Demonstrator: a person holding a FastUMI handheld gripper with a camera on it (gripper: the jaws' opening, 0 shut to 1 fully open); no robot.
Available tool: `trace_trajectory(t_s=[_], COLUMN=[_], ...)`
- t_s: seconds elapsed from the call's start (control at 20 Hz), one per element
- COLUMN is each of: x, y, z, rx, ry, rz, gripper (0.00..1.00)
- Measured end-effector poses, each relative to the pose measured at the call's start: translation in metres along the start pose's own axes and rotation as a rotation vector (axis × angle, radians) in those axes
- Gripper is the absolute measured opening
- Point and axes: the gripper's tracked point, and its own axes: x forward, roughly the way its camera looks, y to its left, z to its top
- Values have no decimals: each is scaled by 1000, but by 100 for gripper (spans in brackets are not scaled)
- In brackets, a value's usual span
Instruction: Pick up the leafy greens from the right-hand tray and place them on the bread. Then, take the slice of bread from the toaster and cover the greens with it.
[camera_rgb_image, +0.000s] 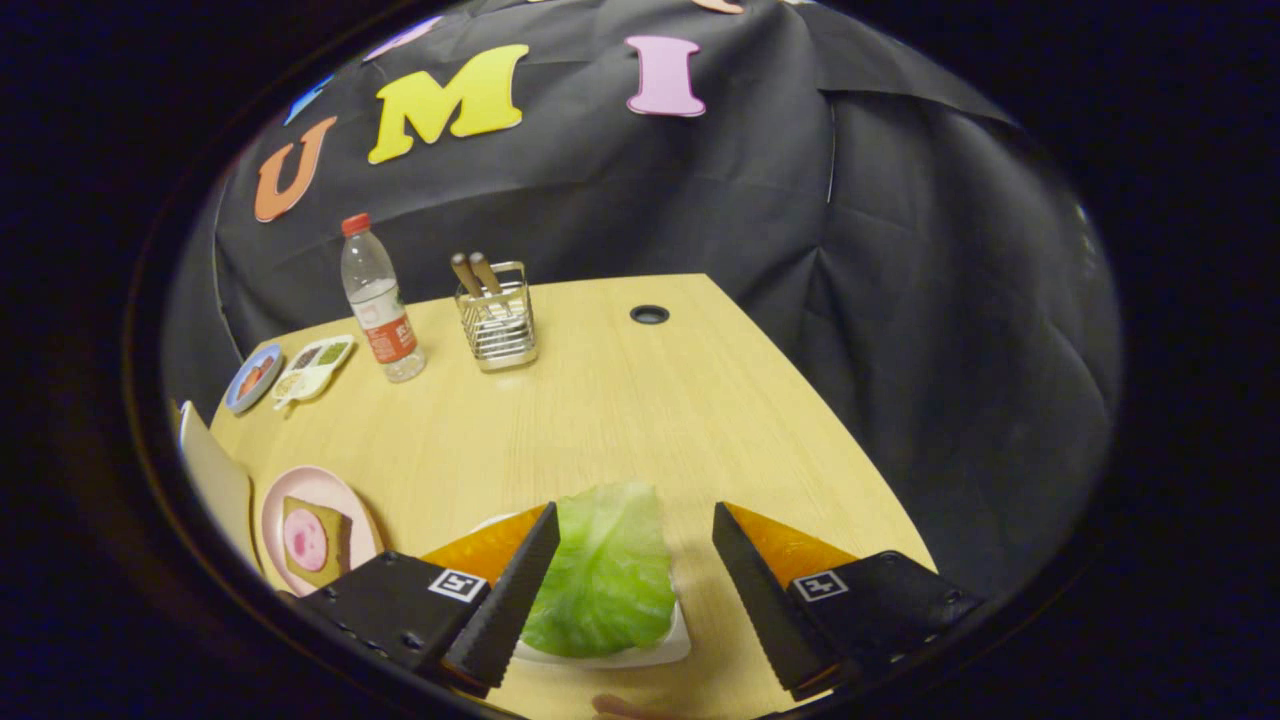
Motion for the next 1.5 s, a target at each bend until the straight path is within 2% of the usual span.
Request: trace_trajectory(t_s=[0.25,0.35,0.55,0.8,1.1,1.5], x=[22,27,35,26,-1,-67], y=[4,6,2,-2,-5,5], z=[-12,-16,-28,-30,-18,1], rx=[16,8,9,25,-26,-24], ry=[131,159,217,211,150,36], rz=[14,23,8,14,-9,3], gripper=[94,86,48,2,0,0])
